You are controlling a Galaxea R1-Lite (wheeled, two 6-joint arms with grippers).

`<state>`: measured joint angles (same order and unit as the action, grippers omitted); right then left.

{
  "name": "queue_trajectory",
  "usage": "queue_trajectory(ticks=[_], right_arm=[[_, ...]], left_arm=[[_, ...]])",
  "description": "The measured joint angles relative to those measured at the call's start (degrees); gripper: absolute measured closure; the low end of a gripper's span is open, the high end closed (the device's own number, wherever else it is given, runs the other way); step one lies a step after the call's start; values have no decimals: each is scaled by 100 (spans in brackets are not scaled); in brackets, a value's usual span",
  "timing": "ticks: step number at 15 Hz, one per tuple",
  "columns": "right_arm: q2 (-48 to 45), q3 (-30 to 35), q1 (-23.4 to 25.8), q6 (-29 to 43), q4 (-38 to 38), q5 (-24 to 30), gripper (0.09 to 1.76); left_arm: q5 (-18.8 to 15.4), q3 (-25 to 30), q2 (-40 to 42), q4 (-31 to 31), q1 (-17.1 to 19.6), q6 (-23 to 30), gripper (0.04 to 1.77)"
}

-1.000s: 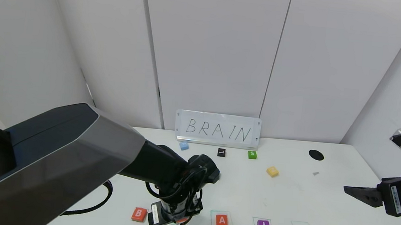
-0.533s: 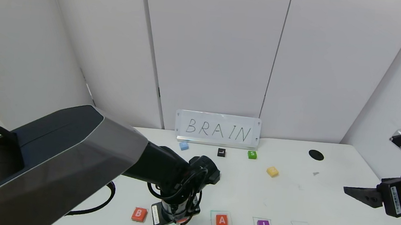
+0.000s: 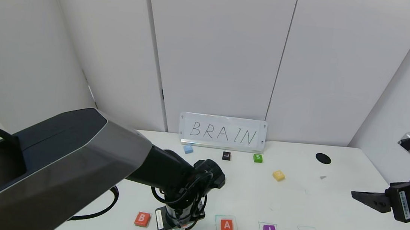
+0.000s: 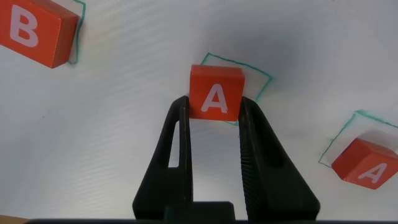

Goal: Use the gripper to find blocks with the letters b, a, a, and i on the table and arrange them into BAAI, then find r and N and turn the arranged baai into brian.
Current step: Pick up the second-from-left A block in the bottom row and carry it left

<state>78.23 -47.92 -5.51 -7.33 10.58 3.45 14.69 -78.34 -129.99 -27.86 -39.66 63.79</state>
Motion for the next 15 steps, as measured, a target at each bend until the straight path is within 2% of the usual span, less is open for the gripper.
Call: queue_trajectory(ticks=[11, 13, 15], right_arm=[[-39, 2, 0, -4, 0, -1, 14], [-61, 2, 0, -4, 0, 0, 14], [-94, 2, 0, -4, 1, -1, 14]], left_arm=[[-63, -38, 171, -35, -4, -93, 131], [-98, -63, 413, -90, 24, -539, 131], [-132, -24, 711, -143, 140, -1258, 131]])
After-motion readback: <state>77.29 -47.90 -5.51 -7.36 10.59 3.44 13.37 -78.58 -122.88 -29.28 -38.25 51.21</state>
